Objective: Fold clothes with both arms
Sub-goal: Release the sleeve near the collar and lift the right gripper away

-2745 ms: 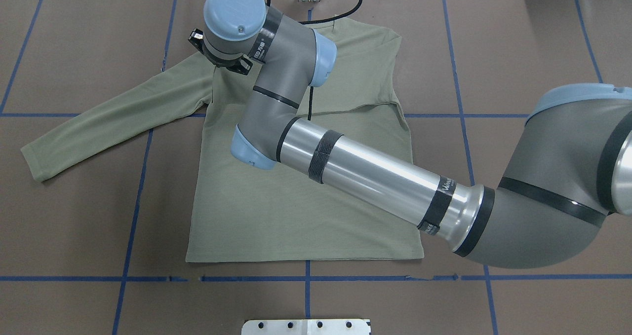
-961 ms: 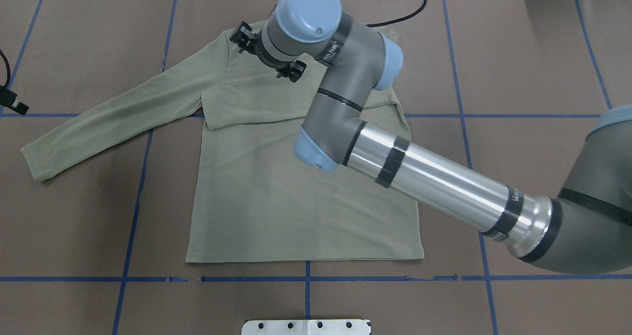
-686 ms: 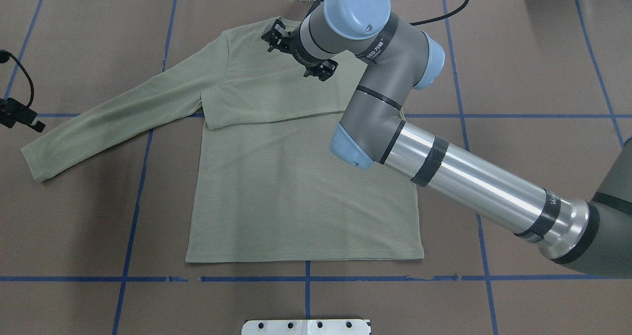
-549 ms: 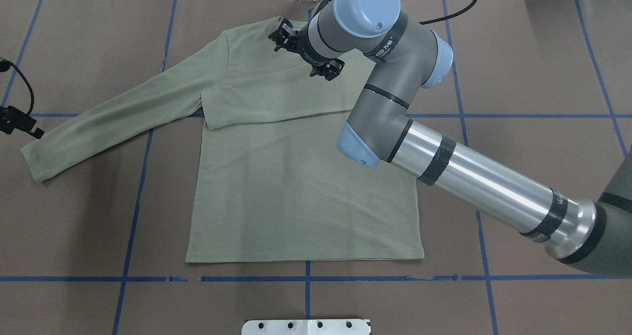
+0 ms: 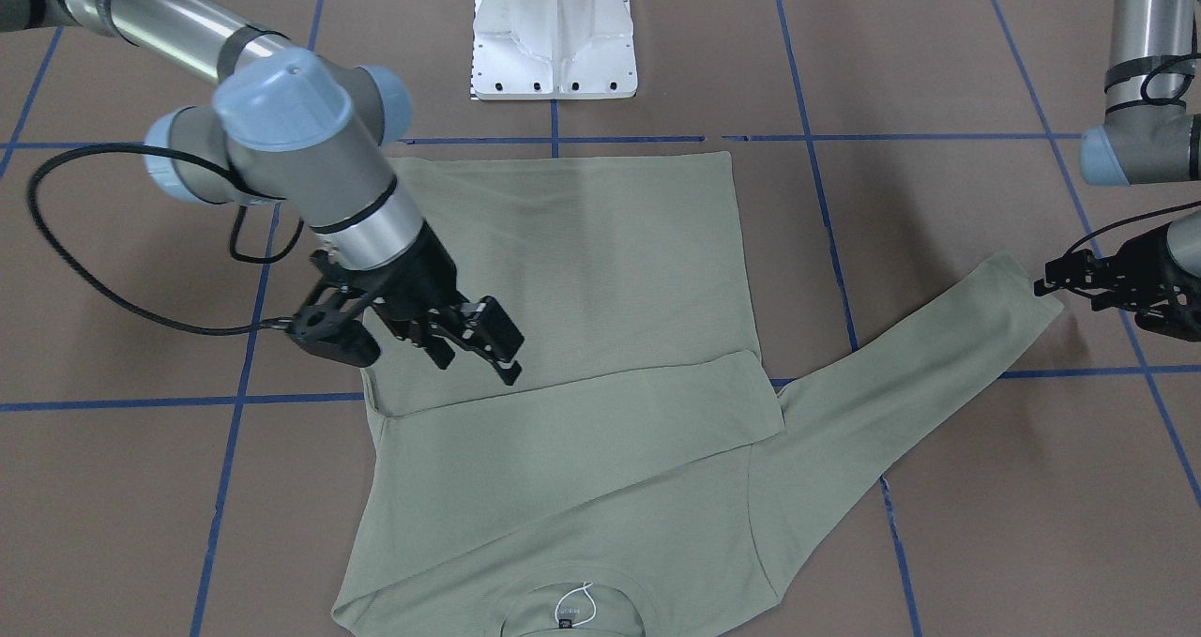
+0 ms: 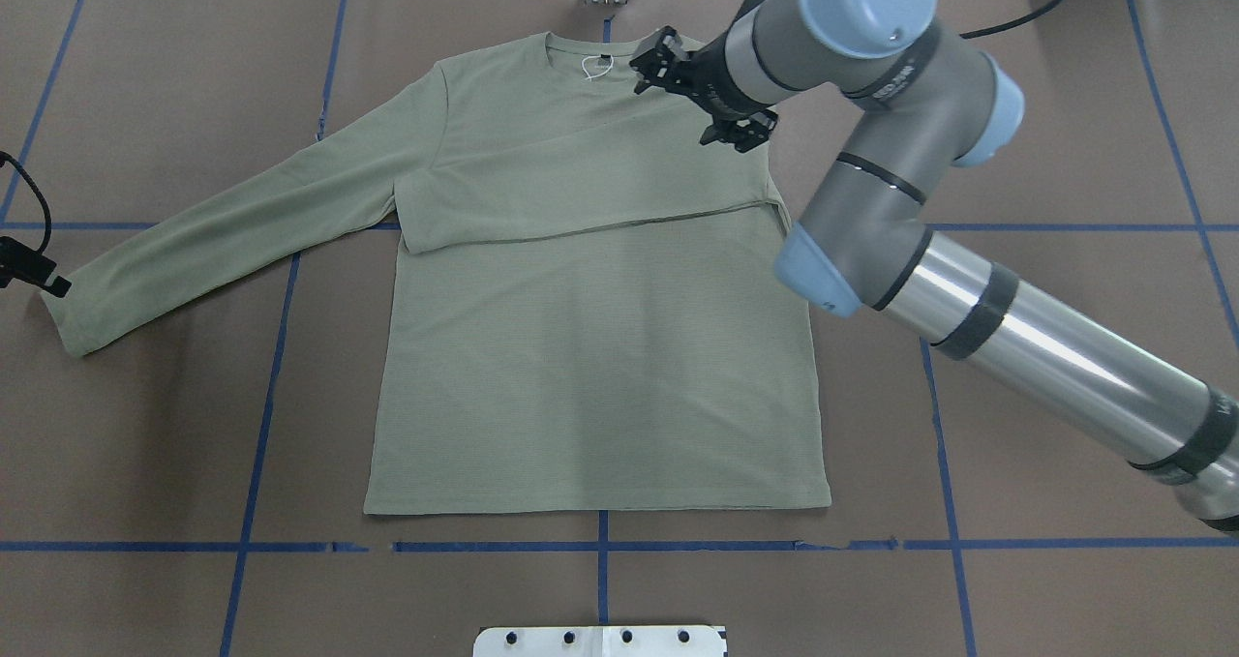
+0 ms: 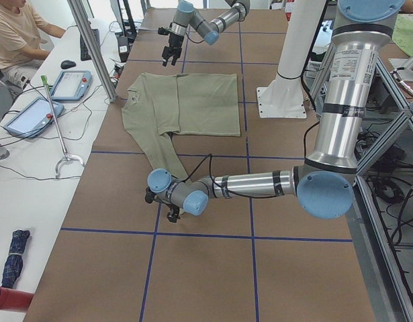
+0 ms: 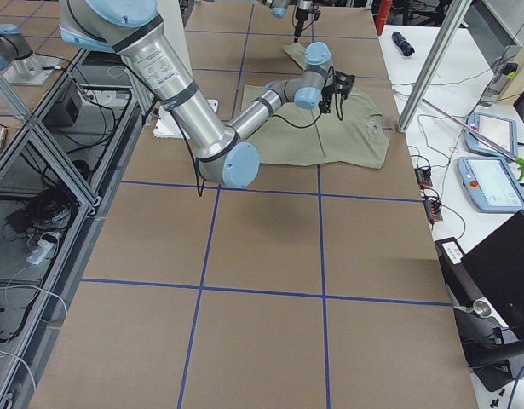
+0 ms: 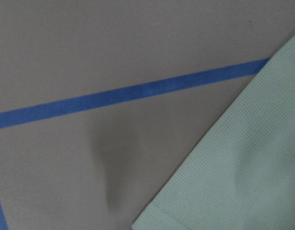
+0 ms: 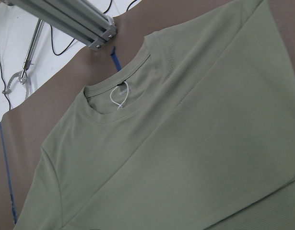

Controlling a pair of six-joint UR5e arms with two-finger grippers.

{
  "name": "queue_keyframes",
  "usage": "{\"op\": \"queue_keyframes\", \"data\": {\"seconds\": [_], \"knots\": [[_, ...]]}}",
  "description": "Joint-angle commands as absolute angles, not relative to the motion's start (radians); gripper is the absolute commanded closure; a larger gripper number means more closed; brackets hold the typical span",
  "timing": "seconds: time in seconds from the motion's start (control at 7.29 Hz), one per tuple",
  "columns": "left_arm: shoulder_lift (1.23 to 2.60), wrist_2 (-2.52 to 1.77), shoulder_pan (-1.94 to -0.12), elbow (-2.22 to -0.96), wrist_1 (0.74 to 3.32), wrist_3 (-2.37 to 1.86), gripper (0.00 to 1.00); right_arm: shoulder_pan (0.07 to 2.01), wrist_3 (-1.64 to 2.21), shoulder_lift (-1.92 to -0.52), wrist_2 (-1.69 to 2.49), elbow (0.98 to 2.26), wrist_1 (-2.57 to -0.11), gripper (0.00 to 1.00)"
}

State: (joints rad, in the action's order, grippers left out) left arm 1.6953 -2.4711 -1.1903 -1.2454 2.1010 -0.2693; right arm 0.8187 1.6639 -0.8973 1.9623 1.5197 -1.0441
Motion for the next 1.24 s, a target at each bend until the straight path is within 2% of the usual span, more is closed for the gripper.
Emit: {"op": "queue_keyframes", "data": {"seconds": [0.0, 0.41, 0.82, 1.1], "knots": [[1.695, -2.471, -1.184, -1.247, 2.109, -0.267, 0.06, 0.902, 1.574, -1.088, 2.037, 1.650, -1.042, 0.01], [1.697, -2.471, -1.164, -1.244, 2.108, -0.270, 0.10, 0.911, 1.560, -1.130, 2.043, 1.658, -1.035, 0.01], [1.697, -2.470, -1.158, -1.236, 2.108, -0.267, 0.23, 0.910, 1.562, -1.141, 2.042, 1.667, -1.034, 0.01], [1.695, -2.470, -1.152, -1.236, 2.106, -0.267, 0.28, 0.910, 1.562, -1.152, 2.042, 1.681, -1.034, 0.01]]}}
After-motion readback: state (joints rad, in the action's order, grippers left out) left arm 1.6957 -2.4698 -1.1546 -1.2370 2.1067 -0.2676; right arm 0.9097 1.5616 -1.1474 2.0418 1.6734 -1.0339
